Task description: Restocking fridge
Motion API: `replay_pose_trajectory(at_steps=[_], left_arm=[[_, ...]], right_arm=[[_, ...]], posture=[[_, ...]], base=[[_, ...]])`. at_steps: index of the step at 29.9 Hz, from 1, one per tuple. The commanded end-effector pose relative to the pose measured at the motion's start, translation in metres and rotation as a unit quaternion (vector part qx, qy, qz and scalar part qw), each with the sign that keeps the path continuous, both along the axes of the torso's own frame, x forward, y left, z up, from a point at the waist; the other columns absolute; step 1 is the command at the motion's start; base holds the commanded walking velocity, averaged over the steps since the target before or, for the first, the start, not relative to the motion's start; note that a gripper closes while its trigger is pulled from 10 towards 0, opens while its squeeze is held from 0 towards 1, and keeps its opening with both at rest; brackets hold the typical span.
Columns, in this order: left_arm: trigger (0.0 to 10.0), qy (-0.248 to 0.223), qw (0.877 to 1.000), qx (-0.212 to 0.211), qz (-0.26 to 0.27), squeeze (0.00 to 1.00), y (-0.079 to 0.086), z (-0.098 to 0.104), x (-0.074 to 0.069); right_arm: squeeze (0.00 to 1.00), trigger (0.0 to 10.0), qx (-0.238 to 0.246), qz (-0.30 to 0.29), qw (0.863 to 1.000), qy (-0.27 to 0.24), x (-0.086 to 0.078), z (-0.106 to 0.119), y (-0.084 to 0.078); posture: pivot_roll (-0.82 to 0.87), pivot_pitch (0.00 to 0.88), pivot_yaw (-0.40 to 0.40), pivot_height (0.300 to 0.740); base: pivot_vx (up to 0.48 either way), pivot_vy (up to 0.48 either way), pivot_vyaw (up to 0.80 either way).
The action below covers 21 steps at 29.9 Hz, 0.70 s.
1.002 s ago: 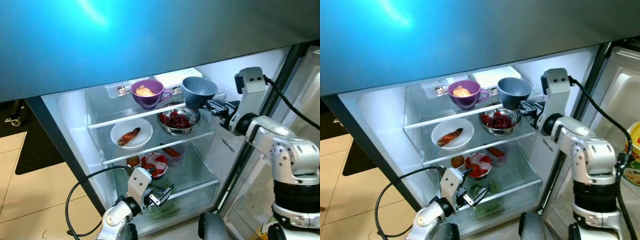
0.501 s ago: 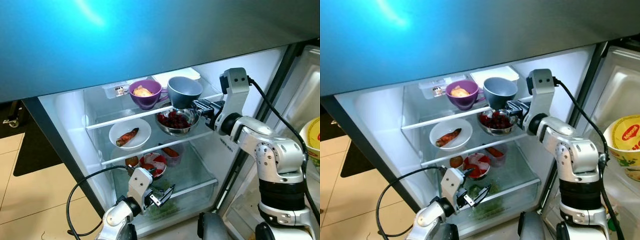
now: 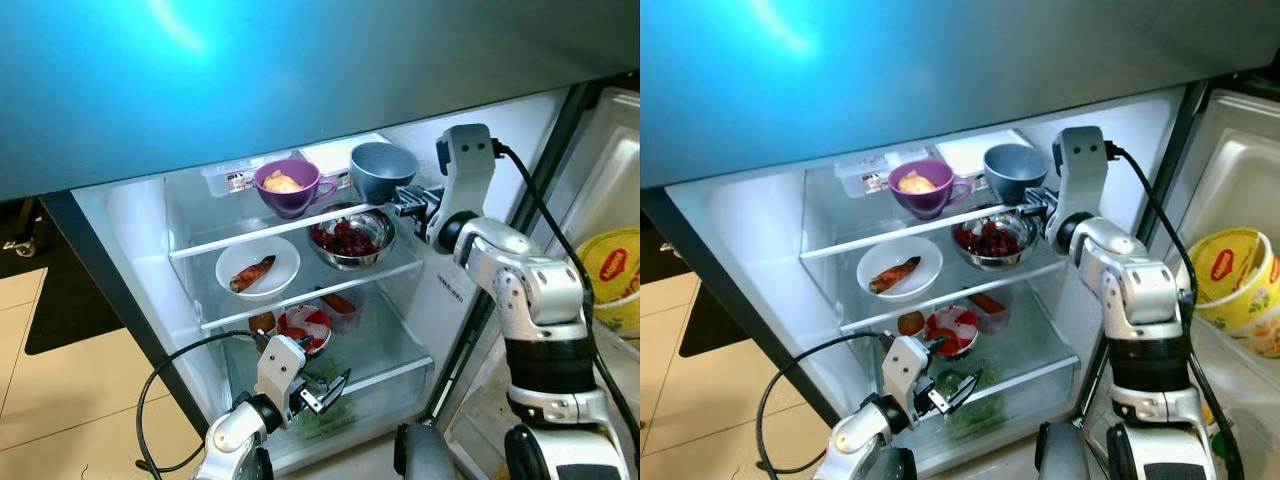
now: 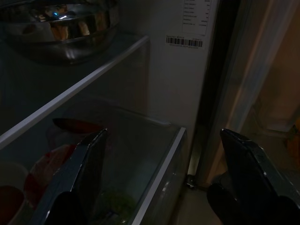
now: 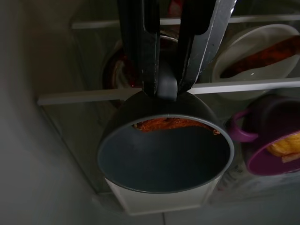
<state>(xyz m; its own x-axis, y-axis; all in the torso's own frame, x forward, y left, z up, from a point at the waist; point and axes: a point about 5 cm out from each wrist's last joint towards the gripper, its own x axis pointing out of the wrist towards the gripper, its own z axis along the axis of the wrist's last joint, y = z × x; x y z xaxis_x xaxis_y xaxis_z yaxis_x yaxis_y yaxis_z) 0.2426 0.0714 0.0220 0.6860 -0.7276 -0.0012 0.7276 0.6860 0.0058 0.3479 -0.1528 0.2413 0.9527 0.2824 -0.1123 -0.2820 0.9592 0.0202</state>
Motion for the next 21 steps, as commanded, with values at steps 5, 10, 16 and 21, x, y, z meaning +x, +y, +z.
replay_pose_trajectory(at_steps=[5,10,16,21], left_arm=[[10.0,0.003,1.0,-0.009,0.005,0.0,-0.004,0.001,-0.001],[10.0,0.002,1.0,-0.01,0.006,0.0,-0.004,0.001,0.0],[10.0,0.002,1.0,-0.011,0.007,0.0,-0.004,0.001,0.0],[10.0,0.002,1.0,-0.01,0.007,0.0,-0.004,0.001,0.0]], right_arm=[[0.0,10.0,-0.011,0.011,1.0,-0.019,0.011,0.006,0.012],[0.0,10.0,-0.013,0.022,0.999,-0.021,0.016,0.008,0.017],[0.0,10.0,-0.015,0.024,0.999,-0.021,0.018,0.007,0.019],[0.0,10.0,-0.023,0.025,0.999,-0.021,0.023,0.007,0.022]], posture=[[-0.1,0.0,0.054,0.551],[-0.1,0.0,0.05,0.551],[-0.1,0.0,0.05,0.551],[-0.09,0.0,0.05,0.551]], base=[[0.0,0.0,0.0],[0.0,0.0,0.0],[0.0,0.0,0.0],[0.0,0.0,0.0]])
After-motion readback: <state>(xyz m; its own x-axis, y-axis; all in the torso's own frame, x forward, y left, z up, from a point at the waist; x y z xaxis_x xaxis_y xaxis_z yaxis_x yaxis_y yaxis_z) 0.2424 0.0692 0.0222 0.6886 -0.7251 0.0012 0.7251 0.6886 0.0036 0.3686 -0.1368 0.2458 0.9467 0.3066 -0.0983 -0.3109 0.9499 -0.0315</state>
